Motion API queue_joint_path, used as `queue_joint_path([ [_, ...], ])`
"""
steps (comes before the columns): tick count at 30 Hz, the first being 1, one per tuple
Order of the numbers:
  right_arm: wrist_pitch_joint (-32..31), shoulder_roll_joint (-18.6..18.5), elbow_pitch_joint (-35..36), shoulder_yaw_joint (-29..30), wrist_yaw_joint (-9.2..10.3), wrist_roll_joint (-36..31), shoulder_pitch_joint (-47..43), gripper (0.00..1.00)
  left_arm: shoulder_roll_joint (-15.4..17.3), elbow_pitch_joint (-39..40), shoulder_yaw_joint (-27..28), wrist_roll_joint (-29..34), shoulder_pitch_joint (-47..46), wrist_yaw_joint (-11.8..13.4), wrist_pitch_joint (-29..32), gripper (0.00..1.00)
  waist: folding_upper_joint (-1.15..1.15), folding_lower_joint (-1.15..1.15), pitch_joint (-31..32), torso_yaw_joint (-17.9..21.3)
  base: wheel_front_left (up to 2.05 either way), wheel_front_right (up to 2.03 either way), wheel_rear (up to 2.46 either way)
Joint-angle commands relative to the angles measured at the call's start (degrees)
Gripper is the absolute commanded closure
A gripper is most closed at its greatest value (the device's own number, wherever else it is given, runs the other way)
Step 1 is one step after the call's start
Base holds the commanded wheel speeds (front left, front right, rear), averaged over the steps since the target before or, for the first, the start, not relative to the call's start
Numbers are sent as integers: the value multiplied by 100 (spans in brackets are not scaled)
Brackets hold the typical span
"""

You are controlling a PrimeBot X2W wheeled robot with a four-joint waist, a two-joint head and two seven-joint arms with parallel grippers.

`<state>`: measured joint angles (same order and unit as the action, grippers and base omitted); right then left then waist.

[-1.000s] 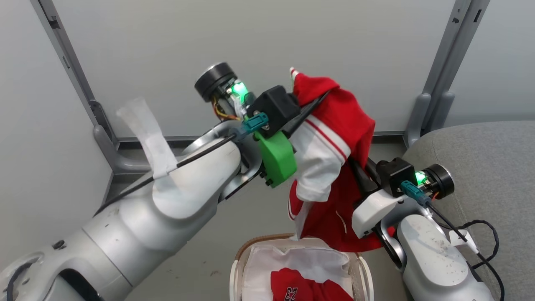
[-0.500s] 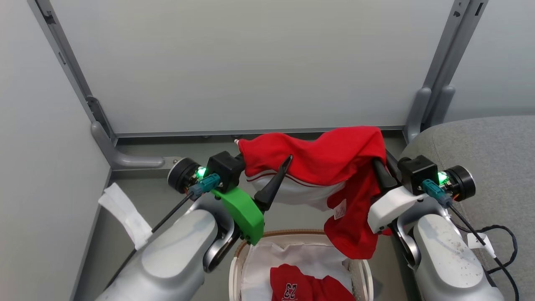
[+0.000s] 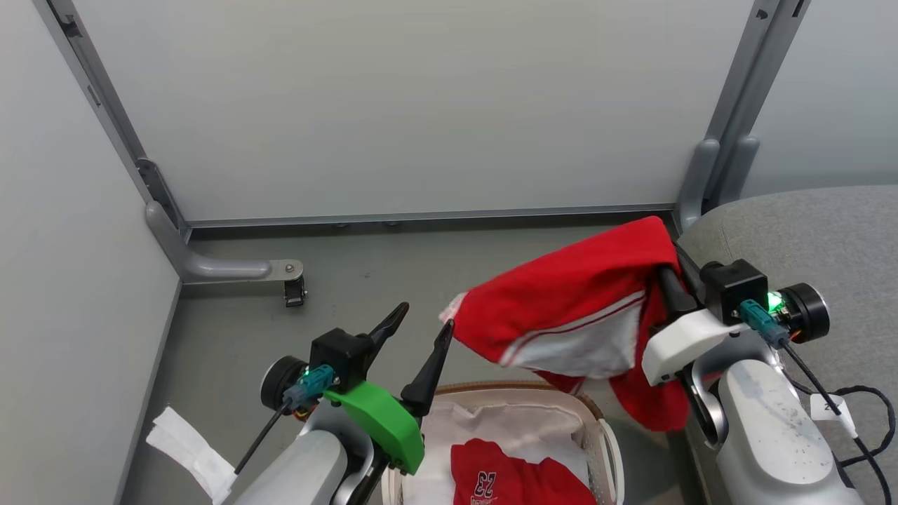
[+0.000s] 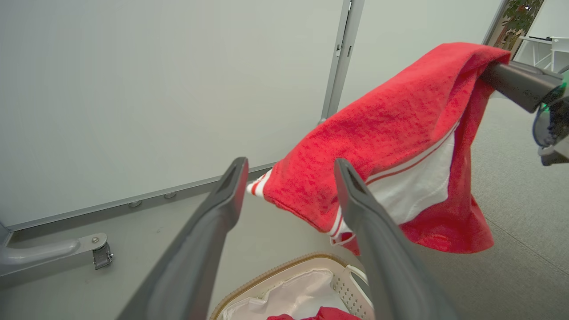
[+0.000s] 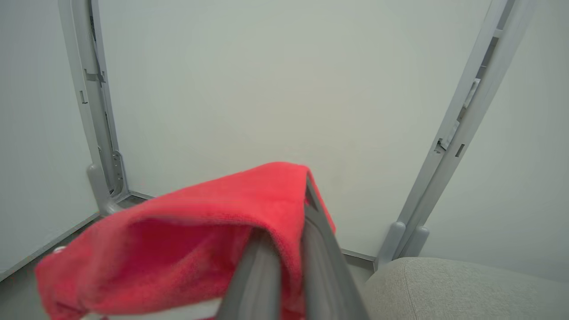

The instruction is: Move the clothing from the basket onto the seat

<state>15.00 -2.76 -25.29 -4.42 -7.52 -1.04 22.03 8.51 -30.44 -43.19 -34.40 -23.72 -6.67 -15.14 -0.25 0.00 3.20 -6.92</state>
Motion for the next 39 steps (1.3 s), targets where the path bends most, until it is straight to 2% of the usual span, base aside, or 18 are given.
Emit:
queue_joint_path([
  [1, 28, -26, 49, 90, 6, -26, -78, 100, -8, 2, 84, 106, 127, -27, 0, 0, 25, 0, -4, 5, 0, 0, 0],
  [9, 28, -22, 127, 525, 6, -115, -203, 100, -157, -47, 432, 378, 446, -78, -1, 0, 25, 0, -43, 82, 0, 0, 0],
  [15, 28, -24, 242, 733, 6, -208, -254, 100, -230, -18, 559, 550, 529, -85, 0, 0, 25, 0, -146, 324, 0, 0, 0],
  [19, 28, -25, 356, 767, 7, -285, -150, 100, -257, 85, 613, 643, 539, -89, 1, 0, 25, 0, -299, 726, 0, 0, 0],
  [31, 28, -22, 604, 833, 7, -334, 91, 100, -273, 442, 525, 876, 173, -86, 1, 0, 25, 0, -968, 2303, 0, 0, 0],
  [39, 28, -16, 696, 996, 7, -182, 112, 100, -189, 481, 355, 875, -125, -87, 1, 0, 25, 0, -1311, 2870, 0, 0, 0],
])
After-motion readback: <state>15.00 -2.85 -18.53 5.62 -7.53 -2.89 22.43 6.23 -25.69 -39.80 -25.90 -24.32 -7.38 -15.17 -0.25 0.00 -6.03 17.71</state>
